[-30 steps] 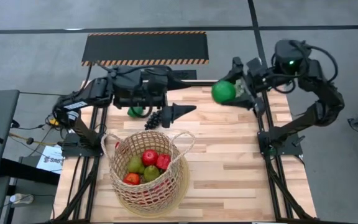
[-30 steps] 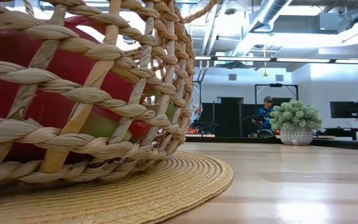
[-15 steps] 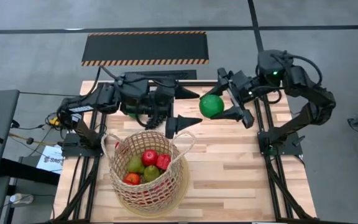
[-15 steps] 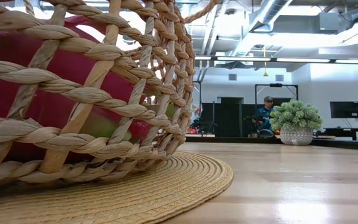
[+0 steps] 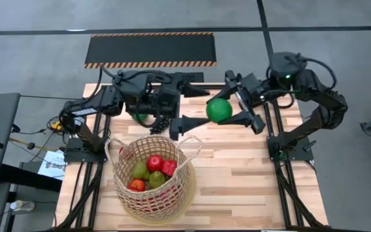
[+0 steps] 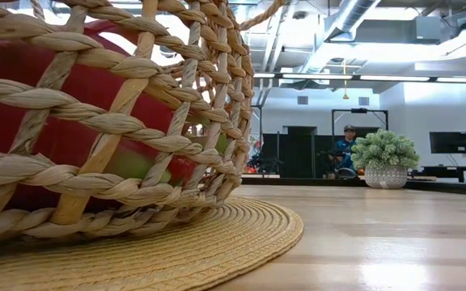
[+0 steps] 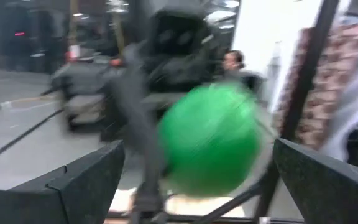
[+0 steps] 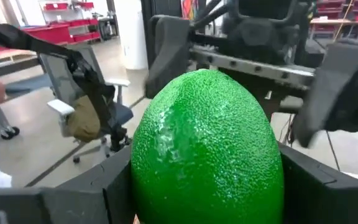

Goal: Build produce basket
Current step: Put the lime into the basket

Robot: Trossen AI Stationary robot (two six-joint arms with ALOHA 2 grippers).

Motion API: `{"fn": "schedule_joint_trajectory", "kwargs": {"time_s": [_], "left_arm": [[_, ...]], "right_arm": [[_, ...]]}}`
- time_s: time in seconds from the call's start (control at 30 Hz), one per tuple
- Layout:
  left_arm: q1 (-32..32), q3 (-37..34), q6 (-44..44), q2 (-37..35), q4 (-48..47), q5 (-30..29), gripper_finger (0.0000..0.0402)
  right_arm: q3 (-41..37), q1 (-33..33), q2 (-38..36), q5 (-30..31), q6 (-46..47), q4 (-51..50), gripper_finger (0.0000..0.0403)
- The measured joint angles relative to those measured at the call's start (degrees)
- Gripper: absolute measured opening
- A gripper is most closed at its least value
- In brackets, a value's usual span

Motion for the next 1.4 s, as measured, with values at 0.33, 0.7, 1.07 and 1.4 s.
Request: {"fn": "schedule_joint_trajectory", "kwargs": {"time_s": [0.33, 0.7, 1.07, 1.4], "left_arm": [[-0.01, 0.00, -0.02, 0.00, 1.42, -0.76, 0.0396], [0.00, 0.05, -0.91, 2.43, 7.50, 3.70, 0.0396], [-0.09, 0.07, 0.72, 4.04, 9.40, 1.95, 0.0396], [-0.23, 0.15, 3.63, 4.52, 9.73, -0.67, 0.0369]], "right_arm": [[-0.01, 1.36, -1.12, -0.05, -2.39, 1.23, 0.0296], [-0.02, 0.80, 0.98, -0.26, -3.21, 2.62, 0.0296], [0.00, 0.54, 0.89, -0.23, -3.10, 3.26, 0.0296], [-0.03, 0.37, 0.97, -0.16, -3.28, 4.30, 0.0296]]}}
